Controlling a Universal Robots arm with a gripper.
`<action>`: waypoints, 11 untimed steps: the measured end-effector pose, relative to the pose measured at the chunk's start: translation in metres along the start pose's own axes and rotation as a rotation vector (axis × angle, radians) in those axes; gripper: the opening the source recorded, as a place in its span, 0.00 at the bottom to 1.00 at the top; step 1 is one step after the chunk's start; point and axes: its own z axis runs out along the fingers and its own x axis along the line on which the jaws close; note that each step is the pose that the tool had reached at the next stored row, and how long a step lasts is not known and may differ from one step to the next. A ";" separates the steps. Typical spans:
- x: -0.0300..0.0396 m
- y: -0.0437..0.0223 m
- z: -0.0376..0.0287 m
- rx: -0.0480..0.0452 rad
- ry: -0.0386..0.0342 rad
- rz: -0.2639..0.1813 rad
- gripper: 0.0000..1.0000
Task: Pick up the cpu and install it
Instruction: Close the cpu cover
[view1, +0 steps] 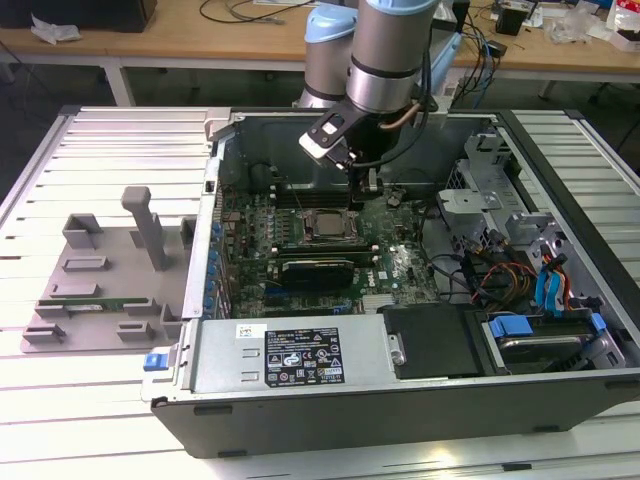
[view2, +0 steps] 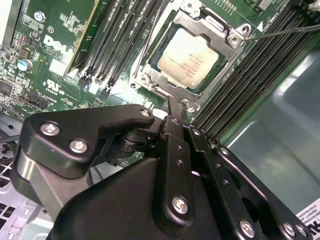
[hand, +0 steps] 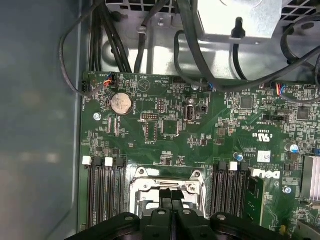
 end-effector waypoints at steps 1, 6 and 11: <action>0.0000 -0.0008 0.0004 0.0000 0.0000 0.000 0.11; 0.0003 -0.0047 0.0025 0.0000 -0.0001 0.000 0.11; 0.0005 -0.0091 0.0048 0.0000 -0.0001 0.000 0.11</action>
